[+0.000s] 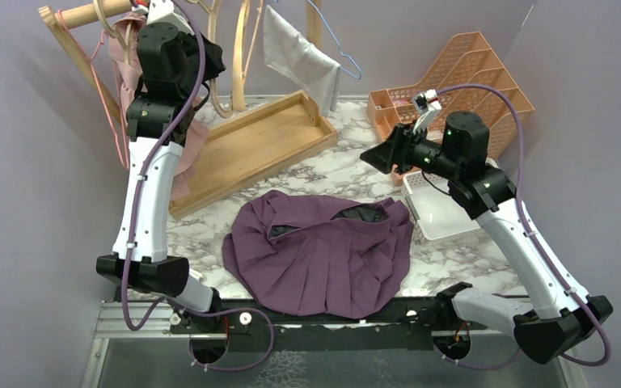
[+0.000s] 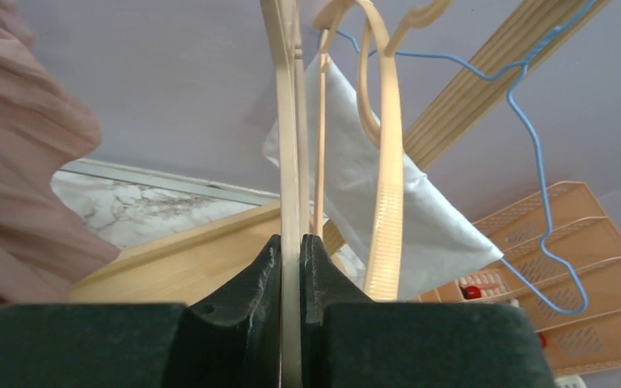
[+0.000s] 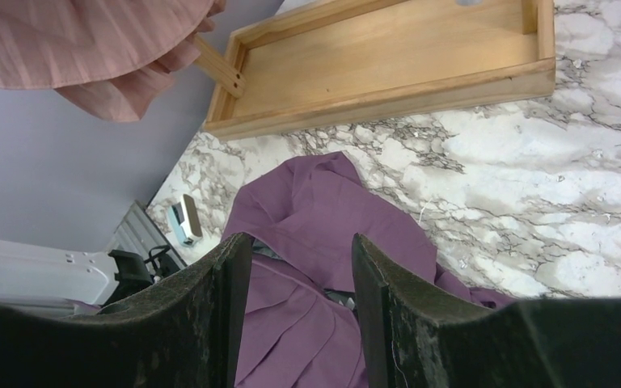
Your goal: Place the skirt on the hanger
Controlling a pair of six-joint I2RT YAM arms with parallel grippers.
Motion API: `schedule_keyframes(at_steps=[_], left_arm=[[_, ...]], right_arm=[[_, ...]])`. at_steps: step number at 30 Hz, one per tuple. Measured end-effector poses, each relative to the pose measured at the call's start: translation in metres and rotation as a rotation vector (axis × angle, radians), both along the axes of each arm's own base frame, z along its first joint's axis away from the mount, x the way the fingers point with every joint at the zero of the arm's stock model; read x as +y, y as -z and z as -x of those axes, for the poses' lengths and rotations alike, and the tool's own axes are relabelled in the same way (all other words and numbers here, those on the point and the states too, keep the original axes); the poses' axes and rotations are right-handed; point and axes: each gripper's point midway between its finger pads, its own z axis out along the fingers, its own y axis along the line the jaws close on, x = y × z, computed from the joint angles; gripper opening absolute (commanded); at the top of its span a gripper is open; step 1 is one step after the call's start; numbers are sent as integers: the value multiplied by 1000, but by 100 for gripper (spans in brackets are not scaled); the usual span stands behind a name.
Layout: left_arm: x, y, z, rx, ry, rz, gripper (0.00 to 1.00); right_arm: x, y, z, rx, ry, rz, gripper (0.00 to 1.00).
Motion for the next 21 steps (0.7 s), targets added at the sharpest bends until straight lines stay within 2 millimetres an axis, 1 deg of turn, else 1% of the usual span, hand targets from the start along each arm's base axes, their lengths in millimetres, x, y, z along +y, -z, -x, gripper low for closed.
schedule_keyframes(at_steps=[1,2,7,15,18,21], left_arm=[[2,-2,3,-1,-7,-8,1],[4,-2,6,5,-15,-17,0],[12,1,11,16,-39,-72,0],[17,0,18,16,-33,-158,0],[19,-10,29,-7,-31,-183,0],[22,-28,44,-61,-33,-197,0]], right_arm=[[0,0,0,1,0,1,53],[0,0,0,2,1,1,53],[-1,0,0,1,4,1,52],[-1,0,0,2,5,2,52],[-1,0,0,2,5,2,53],[-1,0,0,2,5,2,52]])
